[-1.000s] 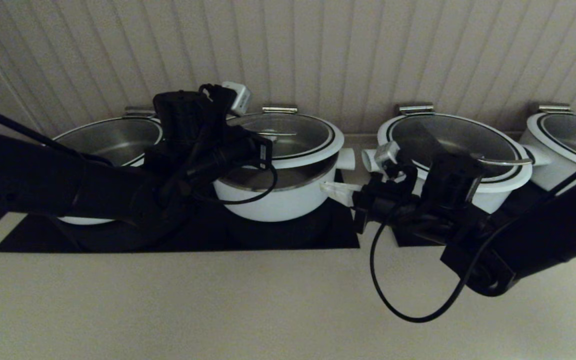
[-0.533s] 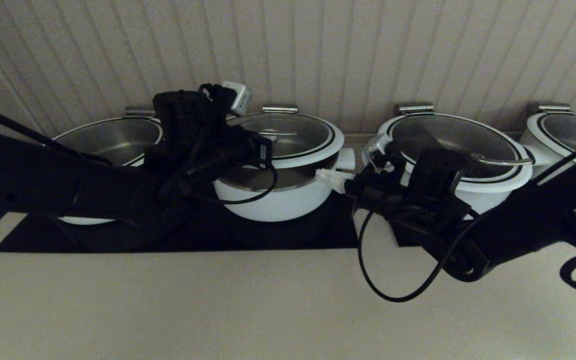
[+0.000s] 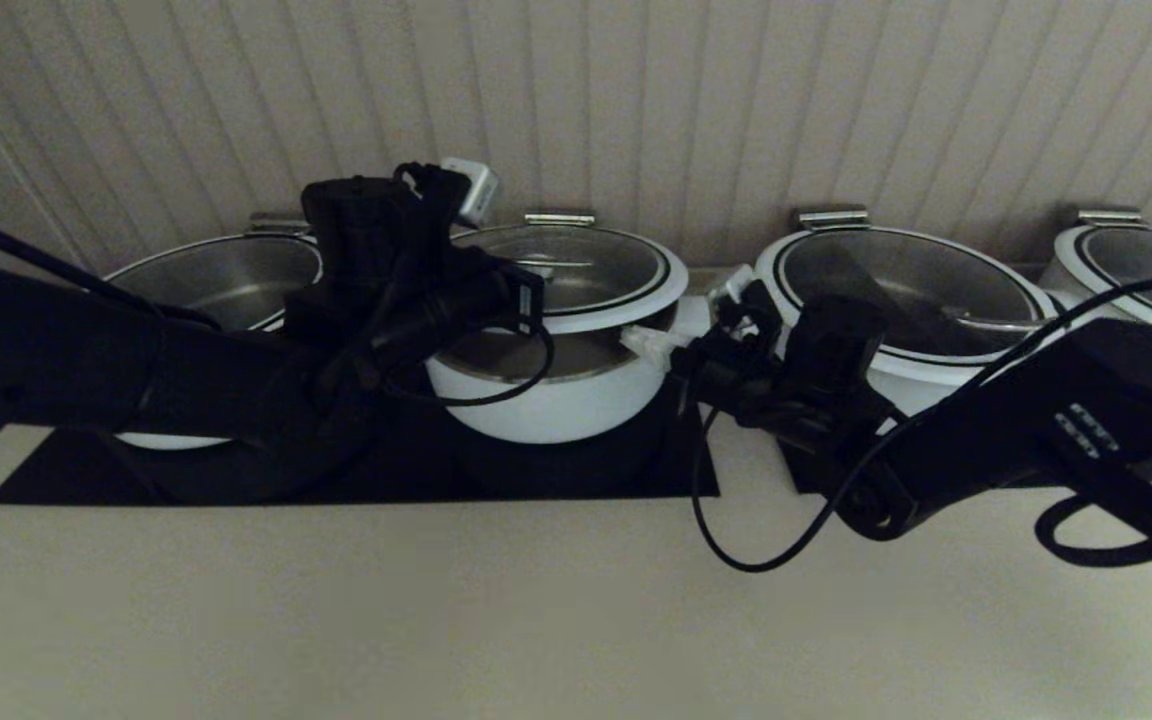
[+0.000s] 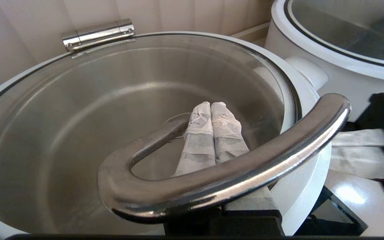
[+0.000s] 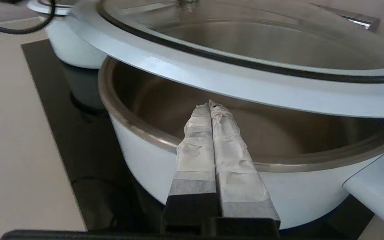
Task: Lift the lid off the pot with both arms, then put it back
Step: Hold the pot lid with the right arm
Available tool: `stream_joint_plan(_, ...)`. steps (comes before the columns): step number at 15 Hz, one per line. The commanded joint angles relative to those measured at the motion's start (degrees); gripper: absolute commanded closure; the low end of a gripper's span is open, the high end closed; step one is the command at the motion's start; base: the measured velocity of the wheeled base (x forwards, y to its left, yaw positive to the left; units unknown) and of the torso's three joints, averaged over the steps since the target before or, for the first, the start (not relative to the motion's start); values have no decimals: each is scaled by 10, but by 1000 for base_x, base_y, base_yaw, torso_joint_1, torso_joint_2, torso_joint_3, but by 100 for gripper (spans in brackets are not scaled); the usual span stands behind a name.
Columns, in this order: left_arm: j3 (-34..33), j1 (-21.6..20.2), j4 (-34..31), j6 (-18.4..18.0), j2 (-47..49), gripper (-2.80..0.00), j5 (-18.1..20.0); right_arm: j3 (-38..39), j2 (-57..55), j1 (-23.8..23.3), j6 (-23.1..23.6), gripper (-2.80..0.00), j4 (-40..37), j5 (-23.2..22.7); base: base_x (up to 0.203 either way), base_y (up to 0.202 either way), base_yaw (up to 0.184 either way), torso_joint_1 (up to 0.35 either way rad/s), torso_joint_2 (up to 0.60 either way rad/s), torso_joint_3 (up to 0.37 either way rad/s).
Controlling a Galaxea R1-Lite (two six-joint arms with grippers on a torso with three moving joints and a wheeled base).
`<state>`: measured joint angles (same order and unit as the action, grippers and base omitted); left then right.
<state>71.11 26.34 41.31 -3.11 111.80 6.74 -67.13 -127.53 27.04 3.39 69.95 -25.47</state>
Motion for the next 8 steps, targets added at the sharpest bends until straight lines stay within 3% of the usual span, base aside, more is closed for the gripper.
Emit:
stream_joint_plan(1, -3, 0, 2, -1, -5, 0, 0, -11, -7, 0, 0, 0, 7, -2, 0, 0, 0, 0, 0, 0)
stream_joint_plan(8, -31, 0, 3, -23, -17, 0, -1, -46, -8, 0, 0, 0, 7, 25, 0, 0, 0, 0, 0, 0)
